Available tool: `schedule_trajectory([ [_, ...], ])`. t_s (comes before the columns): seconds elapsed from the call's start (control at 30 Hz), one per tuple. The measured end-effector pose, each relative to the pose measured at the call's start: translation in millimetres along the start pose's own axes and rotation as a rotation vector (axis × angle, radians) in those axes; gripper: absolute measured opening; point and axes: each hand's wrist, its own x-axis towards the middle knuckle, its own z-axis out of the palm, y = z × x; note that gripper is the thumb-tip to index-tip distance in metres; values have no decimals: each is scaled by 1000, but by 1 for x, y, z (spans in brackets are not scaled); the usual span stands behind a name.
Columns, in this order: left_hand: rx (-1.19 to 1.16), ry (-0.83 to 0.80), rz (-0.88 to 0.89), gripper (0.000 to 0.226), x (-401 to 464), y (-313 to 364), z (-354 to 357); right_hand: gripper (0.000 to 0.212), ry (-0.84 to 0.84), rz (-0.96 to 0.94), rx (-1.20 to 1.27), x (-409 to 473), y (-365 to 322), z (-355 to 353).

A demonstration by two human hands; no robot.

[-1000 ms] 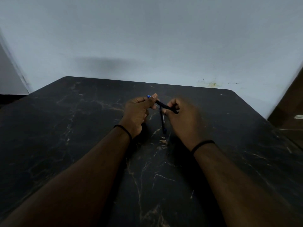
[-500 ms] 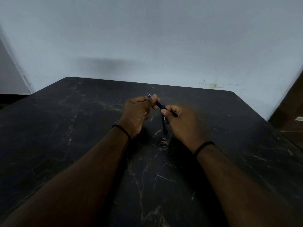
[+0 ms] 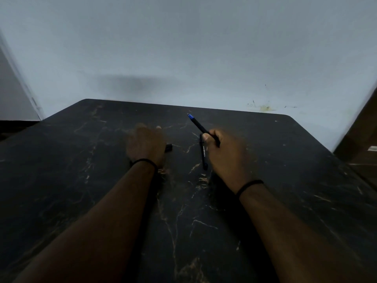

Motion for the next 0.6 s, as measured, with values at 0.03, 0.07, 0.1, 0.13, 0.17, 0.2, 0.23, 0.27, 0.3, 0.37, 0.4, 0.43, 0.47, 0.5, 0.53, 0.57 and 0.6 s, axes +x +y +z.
schedule_trajectory([
  [0.03,70,-42,27,51,-1,0,1,28,0,-12,-11,-1,-1,0],
  [0.07,120,-80,60,54,-2,1,2,28,0,-23,-17,-1,-1,-1],
  [0.1,170,-111,95,56,-2,2,3,28,-1,-29,-11,-1,-1,-1],
  [0.13,247,-140,140,57,-2,3,4,28,-1,-30,0,-1,-2,-1],
  [0.17,340,-164,199,57,-2,3,4,28,1,-29,5,-1,-2,-2],
  [0.2,418,-183,254,56,-2,3,3,27,6,-25,7,-1,-2,-3],
  [0.23,449,-198,284,57,-2,2,3,25,12,-17,15,-1,-2,-3],
  [0.27,453,-209,280,60,-3,2,2,21,16,-3,37,0,-2,-2],
  [0.3,441,-213,269,62,-4,2,2,18,15,20,74,1,-2,-1],
  [0.37,413,-211,266,61,-7,4,2,17,8,73,168,4,-3,1],
  [0.4,405,-217,269,58,-8,5,1,17,10,94,205,5,-3,2],
  [0.43,389,-221,273,55,-10,6,1,16,19,108,224,6,-4,4],
  [0.47,352,-217,270,51,-10,7,1,16,26,115,227,6,-4,4],
  [0.5,287,-210,265,46,-10,7,1,15,26,119,222,6,-4,5],
  [0.53,206,-212,255,42,-11,8,2,15,20,122,214,5,-4,6],
  [0.57,121,-222,248,38,-11,10,3,15,13,121,201,5,-3,6],
  [0.6,40,-236,247,32,-11,12,4,17,7,116,184,4,-3,6],
])
